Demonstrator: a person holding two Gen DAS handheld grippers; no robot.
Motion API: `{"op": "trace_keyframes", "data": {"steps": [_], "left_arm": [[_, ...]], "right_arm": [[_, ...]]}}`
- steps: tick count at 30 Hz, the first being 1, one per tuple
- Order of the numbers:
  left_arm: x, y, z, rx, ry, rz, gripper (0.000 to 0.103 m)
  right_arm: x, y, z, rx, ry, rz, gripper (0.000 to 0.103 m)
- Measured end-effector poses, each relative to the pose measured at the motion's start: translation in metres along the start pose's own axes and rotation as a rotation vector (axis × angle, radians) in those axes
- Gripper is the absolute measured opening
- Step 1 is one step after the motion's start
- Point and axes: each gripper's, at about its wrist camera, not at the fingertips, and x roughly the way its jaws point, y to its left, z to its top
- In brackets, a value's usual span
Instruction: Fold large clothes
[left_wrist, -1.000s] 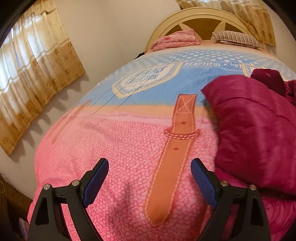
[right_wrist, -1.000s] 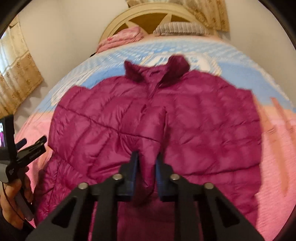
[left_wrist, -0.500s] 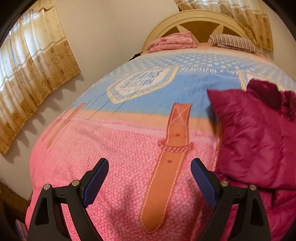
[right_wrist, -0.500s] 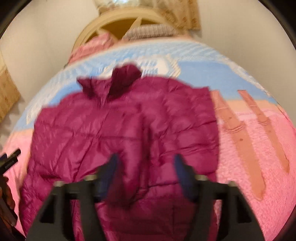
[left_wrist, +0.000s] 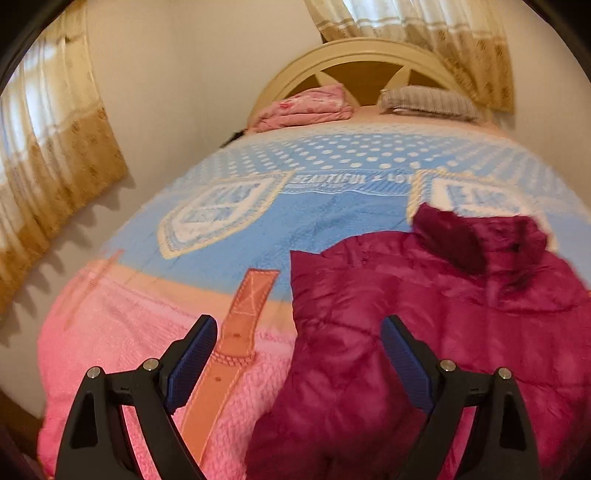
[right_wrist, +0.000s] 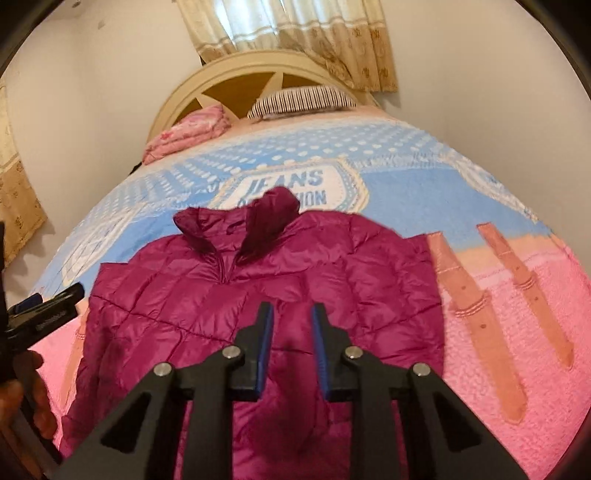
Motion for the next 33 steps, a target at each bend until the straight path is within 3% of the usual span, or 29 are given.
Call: {"op": "trace_keyframes", "data": {"steps": [4,6,13,19,26,33], "left_arm": [[0.047,-0.018,-0.008,0.084,0.022,0.191,0.091],[0.067,-0.016,-0.019,0.095,0.061,0.206,0.091],[0.087,-0.009,-0.033,0.057,0.102,0.127,0.092],[0.090,-0.007,-0.035,0.019,0.110,0.095,0.095],[0.096,0.009,-0.037,-0.065,0.141,0.005,0.097],[0.097,0.011,-0.037,-0.075,0.145,-0.009,0.097]], "right_arm": [[0.021,0.010,-0.003,-0.027,0.022,-0.037,0.024],[0.033,0.012,-0.007,-0.029,0.046,-0.042,0.024],[0.071,0.013,-0.030,-0.068,0.101,-0.074,0.024],[0.075,0.010,-0.034,-0.048,0.104,-0.069,0.024],[0.076,0.015,-0.035,-0.067,0.099,-0.095,0.025],[0.077,0.014,-0.035,-0.066,0.098,-0.093,0.025]]}}
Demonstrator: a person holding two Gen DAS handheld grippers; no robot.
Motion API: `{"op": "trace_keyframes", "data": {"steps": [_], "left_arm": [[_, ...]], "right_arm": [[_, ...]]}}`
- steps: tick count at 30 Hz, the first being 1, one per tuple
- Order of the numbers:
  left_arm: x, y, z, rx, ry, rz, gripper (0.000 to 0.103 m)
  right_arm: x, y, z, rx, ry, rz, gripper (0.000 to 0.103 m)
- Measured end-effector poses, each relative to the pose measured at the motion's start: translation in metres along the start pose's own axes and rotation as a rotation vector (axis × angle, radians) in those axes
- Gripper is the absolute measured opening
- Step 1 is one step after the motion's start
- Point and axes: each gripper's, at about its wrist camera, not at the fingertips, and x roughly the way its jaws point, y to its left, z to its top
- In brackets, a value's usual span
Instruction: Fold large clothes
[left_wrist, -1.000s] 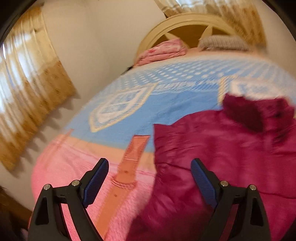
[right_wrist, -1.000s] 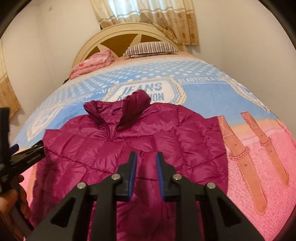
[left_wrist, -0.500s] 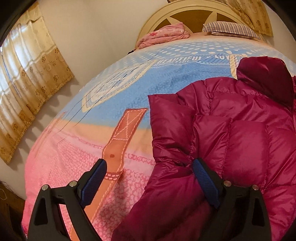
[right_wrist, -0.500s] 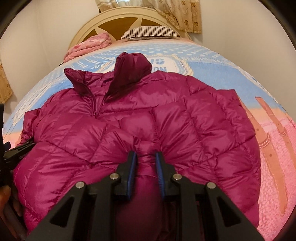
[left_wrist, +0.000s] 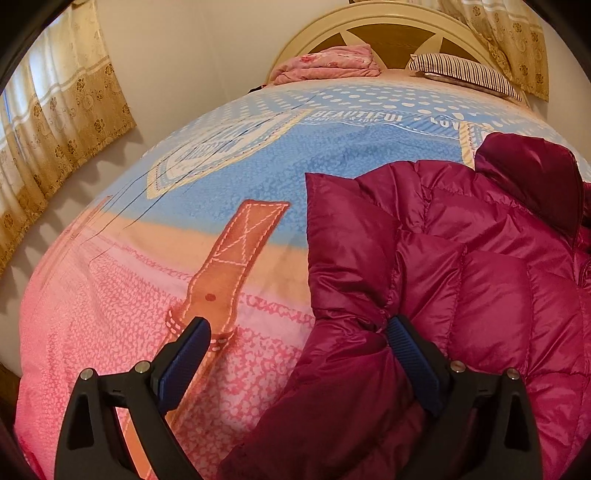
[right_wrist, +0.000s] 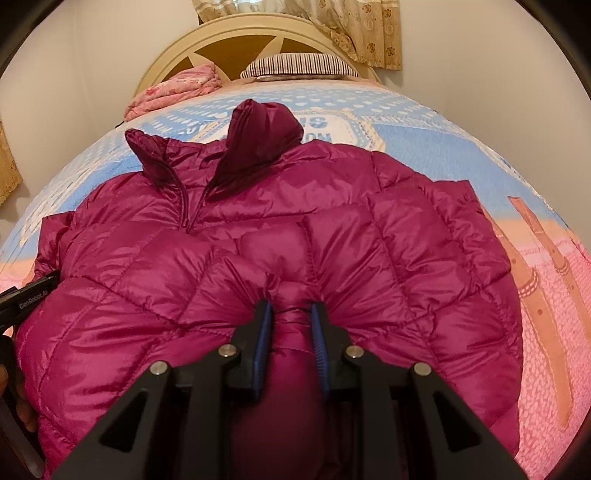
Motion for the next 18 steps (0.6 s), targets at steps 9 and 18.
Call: {"op": "trace_keyframes", "data": {"steps": [9,18], "left_arm": [[0.002,0.001,0.001,-0.001,0.004,-0.008,0.098],[-0.065,0.048,0.017,-0.121,-0.047,-0.198,0.097]], "right_arm": [[0.001,0.002,0.000,-0.015,-0.002,-0.018,0.025],[-0.044,-0.004,0.015,-0.016,-0.044,-0.030,0.067]]}}
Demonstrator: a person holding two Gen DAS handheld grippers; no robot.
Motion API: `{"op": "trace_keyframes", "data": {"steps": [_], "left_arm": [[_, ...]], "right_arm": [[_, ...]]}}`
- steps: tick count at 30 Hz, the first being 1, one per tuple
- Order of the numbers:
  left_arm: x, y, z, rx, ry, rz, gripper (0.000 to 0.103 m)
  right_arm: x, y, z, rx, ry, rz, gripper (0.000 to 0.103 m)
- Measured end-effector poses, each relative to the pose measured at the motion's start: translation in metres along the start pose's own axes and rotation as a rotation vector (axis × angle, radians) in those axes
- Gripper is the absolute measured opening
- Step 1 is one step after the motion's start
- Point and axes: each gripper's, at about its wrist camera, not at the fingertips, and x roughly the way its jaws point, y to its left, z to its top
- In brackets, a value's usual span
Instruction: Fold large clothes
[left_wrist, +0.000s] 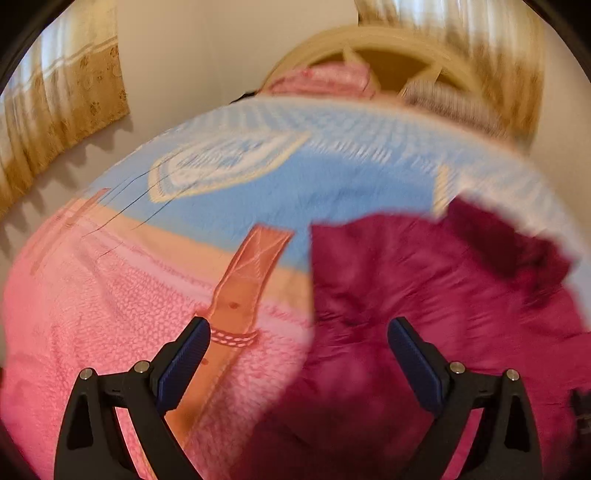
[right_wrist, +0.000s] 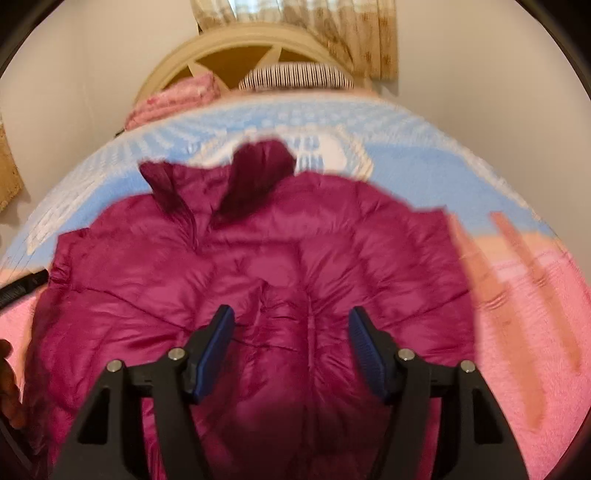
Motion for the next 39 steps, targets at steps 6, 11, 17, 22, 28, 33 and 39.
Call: {"op": "trace_keyframes", "data": {"steps": [6,11,17,22,28,33,39], "left_arm": [[-0.004,-0.035,-0.015,0.093,0.026,-0.116,0.098],[0.048,-0.038,-0.044,0.144,0.107,-0.029,0.099],[0.059,-0.034,-0.044,0.121,0.140,-0.040,0.102],[0.058,-0.033,-0.048,0.115,0.136,-0.045,0.102],[0.060,-0.033,-0.050,0.113,0.133,-0.045,0.102],[0.059,-0.033,-0.051,0.116,0.130,-0.043,0.102],[0.059,-0.033,-0.051,0.112,0.130,-0.045,0.102]], "right_arm": [[-0.031,0.018,-0.015,-0.062,-0.043,0.051,0.047],[-0.004,0.029,-0.033,-0.124,0.031,0.070,0.035],[0.019,0.033,-0.042,-0.155,0.059,0.053,0.035],[0.022,0.029,-0.044,-0.140,0.053,0.063,0.035],[0.021,0.030,-0.046,-0.141,0.044,0.059,0.035],[0.022,0.029,-0.046,-0.140,0.042,0.060,0.035],[0.021,0.030,-0.047,-0.141,0.041,0.059,0.035]]}}
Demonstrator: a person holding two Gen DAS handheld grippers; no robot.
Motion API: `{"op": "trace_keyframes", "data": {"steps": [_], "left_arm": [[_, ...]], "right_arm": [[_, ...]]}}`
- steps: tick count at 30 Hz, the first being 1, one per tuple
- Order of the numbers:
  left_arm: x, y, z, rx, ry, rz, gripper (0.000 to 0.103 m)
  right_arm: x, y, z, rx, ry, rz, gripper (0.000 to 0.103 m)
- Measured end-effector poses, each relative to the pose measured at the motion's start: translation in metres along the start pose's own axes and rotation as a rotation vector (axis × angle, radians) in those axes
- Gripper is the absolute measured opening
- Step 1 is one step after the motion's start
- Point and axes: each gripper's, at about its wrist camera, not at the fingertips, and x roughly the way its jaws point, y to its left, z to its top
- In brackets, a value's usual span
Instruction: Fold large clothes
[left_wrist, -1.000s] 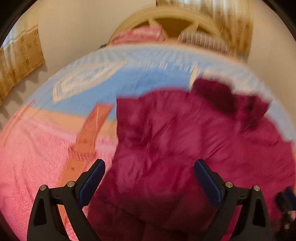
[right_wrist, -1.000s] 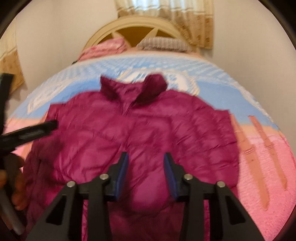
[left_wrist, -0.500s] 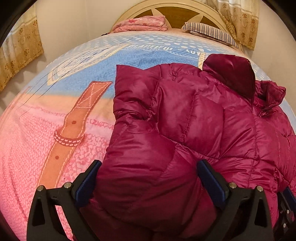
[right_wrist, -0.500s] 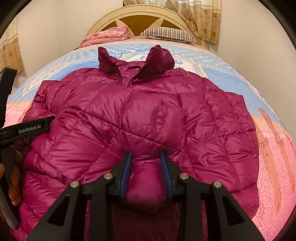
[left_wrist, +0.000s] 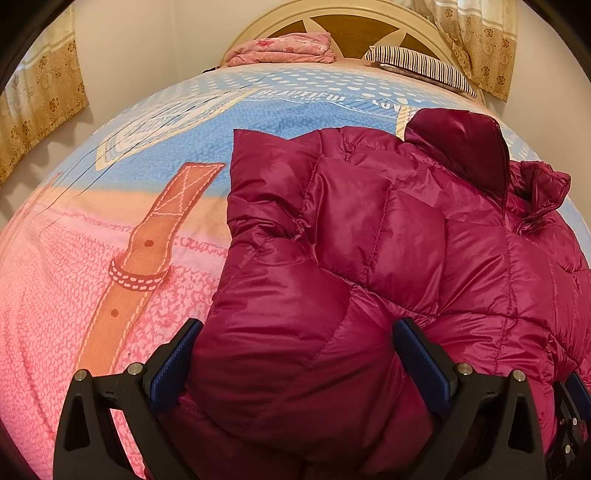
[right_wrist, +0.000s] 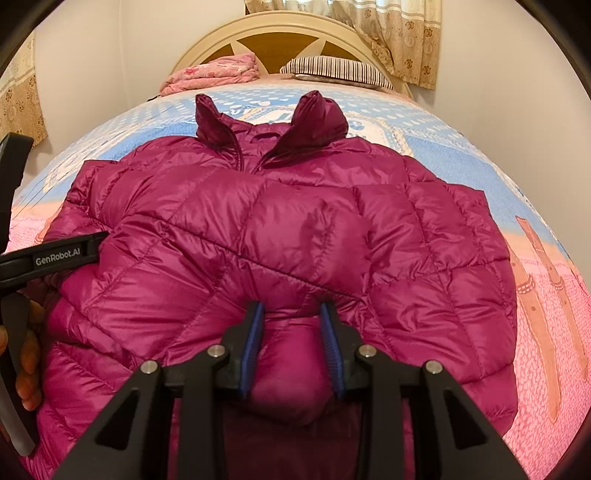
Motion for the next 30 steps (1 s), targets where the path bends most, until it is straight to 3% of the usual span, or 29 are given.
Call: {"op": "trace_keyframes", "data": {"steps": [6,8,11,12,13,16,18,24,30], "left_arm": [[-0.003,0.000,0.000,0.008,-0.002,0.004,0.102],[-0.007,0.004,0.002,0.017,0.018,-0.014,0.102],[-0.025,0.015,0.010,0.028,0.038,-0.028,0.102],[-0.034,0.018,0.014,0.033,0.027,-0.036,0.102],[-0.049,0.022,0.022,0.044,-0.005,-0.065,0.102],[-0.075,0.024,0.047,0.065,-0.082,-0.098,0.102],[-0.076,0.020,0.070,0.072,-0.082,-0.128,0.102],[-0.035,-0.012,0.139,0.105,-0.060,-0.081,0.102],[0.004,-0.055,0.192,0.155,-0.054,-0.051,0.102]], "right_arm": [[-0.002,0.001,0.000,-0.005,0.005,-0.004,0.035],[-0.005,0.000,0.001,0.003,0.006,0.011,0.040],[-0.012,-0.004,0.007,-0.005,0.015,0.050,0.065],[-0.018,-0.006,0.012,-0.018,0.013,0.051,0.079],[-0.024,-0.008,0.017,-0.025,0.002,0.056,0.086],[-0.037,-0.015,0.040,-0.046,-0.034,0.085,0.086],[-0.036,-0.021,0.060,-0.040,-0.034,0.100,0.087],[-0.005,-0.047,0.132,0.054,-0.033,0.102,0.088],[0.040,-0.058,0.188,0.041,-0.002,0.054,0.088]]}}
